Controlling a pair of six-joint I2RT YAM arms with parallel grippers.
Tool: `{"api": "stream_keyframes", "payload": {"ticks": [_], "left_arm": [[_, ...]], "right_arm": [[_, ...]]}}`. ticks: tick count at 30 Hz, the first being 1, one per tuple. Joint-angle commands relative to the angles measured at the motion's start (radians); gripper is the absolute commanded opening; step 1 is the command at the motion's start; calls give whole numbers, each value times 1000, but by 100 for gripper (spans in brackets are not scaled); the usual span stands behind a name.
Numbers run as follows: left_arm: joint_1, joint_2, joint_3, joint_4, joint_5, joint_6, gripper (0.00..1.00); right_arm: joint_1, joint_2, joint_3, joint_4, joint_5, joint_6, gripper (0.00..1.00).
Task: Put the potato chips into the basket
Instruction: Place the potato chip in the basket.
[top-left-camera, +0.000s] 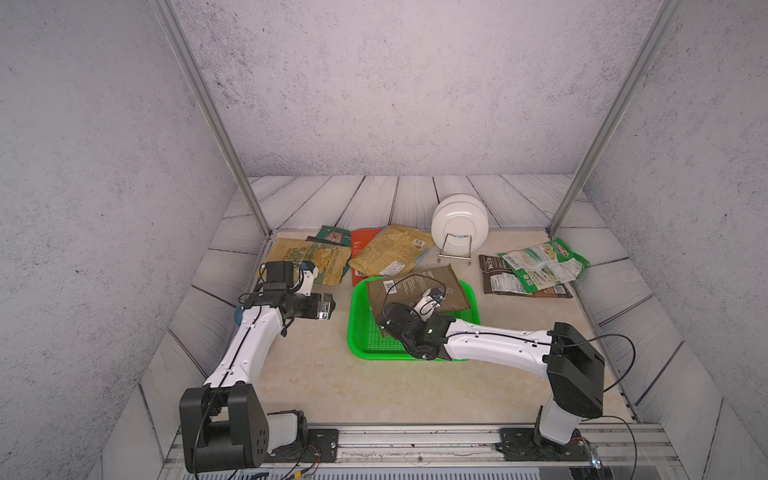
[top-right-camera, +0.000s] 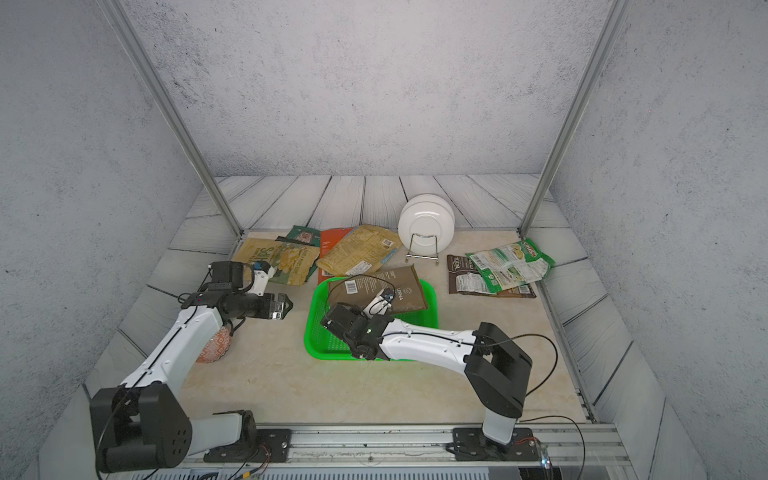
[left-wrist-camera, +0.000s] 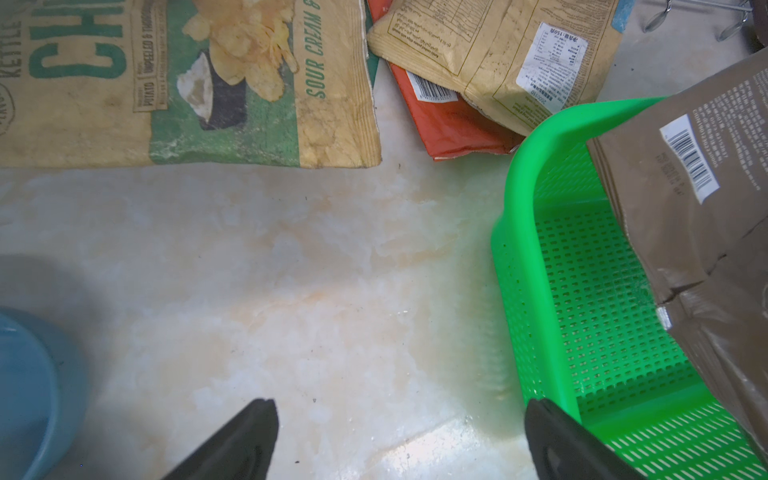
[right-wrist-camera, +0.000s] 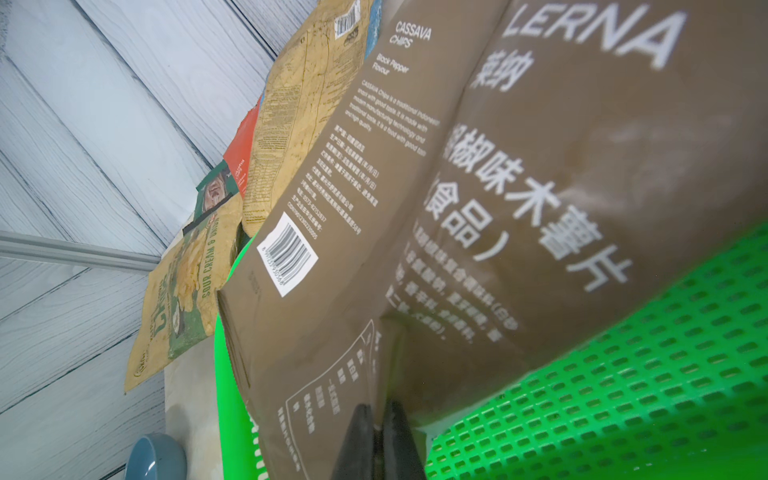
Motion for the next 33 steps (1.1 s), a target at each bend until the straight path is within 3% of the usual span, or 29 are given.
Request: {"api": "stream_keyframes", "payload": {"ticks": [1,9,33], "left_arm": [[4,8,2,0,7,-6,99],[3,6,4,1,5,-5,99],[2,10,3,0,19,-2,99]], "right_arm": [[2,32,41,-6,-61,23,0],[23,49,79,-131,-83,112,0],[129,-22,178,-441,131,297,0]]}}
